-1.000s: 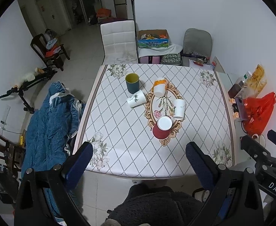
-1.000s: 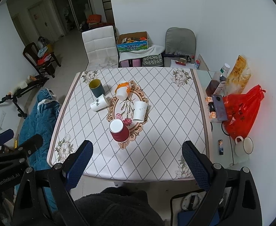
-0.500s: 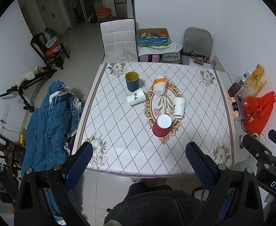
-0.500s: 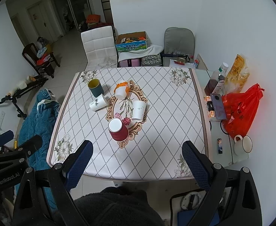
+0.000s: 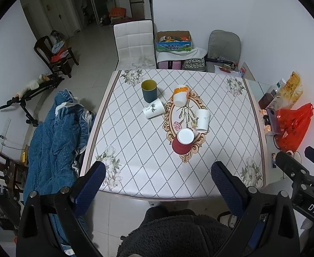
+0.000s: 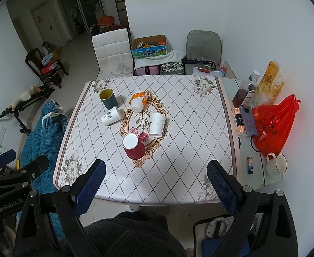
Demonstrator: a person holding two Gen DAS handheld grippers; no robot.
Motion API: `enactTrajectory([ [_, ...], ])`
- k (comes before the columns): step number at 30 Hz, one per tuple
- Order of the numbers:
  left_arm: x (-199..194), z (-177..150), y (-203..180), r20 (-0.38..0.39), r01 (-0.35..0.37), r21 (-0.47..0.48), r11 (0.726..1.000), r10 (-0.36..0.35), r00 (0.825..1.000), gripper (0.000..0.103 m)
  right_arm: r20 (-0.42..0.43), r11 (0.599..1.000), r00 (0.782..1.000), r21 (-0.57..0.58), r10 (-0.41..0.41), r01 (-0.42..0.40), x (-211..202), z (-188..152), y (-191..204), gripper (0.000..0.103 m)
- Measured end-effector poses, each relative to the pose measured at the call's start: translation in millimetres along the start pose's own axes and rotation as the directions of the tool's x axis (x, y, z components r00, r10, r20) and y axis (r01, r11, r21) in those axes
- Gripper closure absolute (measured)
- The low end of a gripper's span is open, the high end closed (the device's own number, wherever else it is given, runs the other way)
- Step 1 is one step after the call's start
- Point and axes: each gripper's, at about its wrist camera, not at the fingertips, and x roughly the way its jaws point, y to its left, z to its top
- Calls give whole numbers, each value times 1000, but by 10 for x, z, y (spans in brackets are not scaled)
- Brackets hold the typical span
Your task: Flip cup upside down
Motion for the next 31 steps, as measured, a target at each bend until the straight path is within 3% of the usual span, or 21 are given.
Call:
enactTrajectory([
  [31,-5,-30,-5,-4,3,3,1000,-3,1000,2,-10,1000,1000,2,5,-5,10,-91,-11,6],
])
